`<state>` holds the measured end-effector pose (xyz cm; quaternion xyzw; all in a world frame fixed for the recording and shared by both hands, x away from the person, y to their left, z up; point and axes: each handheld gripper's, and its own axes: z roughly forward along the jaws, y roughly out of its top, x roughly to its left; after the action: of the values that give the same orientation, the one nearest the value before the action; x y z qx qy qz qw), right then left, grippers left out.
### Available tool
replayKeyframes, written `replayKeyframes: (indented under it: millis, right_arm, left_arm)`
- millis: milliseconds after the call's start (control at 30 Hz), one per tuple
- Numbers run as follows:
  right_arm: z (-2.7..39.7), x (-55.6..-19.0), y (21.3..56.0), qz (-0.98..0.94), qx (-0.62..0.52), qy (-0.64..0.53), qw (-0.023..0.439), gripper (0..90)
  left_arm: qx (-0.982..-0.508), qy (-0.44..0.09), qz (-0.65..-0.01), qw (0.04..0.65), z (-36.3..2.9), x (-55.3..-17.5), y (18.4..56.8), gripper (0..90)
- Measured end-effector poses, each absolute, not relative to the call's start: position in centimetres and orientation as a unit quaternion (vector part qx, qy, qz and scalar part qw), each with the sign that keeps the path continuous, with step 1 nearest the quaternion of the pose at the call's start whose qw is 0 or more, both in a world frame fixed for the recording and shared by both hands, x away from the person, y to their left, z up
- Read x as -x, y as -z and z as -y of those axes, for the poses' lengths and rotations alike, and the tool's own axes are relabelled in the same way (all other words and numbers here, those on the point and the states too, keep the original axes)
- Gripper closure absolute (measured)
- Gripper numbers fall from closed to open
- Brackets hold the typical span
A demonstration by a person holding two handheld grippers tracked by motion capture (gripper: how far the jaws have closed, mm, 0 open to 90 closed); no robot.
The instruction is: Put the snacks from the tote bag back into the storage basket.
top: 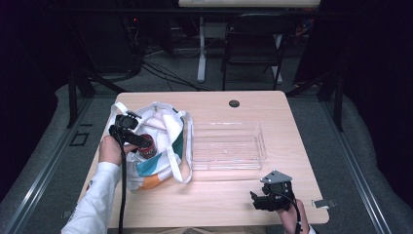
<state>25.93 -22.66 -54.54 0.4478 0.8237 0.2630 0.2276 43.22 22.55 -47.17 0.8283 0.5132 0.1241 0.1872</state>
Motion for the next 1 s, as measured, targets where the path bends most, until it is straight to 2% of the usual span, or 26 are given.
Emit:
replayKeyframes:
  millis: [567,1000]
  right_arm:
    - [22.7,-25.9,54.5,-0.823,-0.447,-0.264,0.229,14.2]
    - [22.7,-25.9,54.5,-0.822,-0.448,-0.266,0.230,14.2]
  left_arm:
    - [-0.848,-0.091,-0.500,0.154,-21.3,-44.6,49.1,2.7]
    - [-0.848,-0.093,-0.505,0.130,-20.8,-45.0,49.9,12.6]
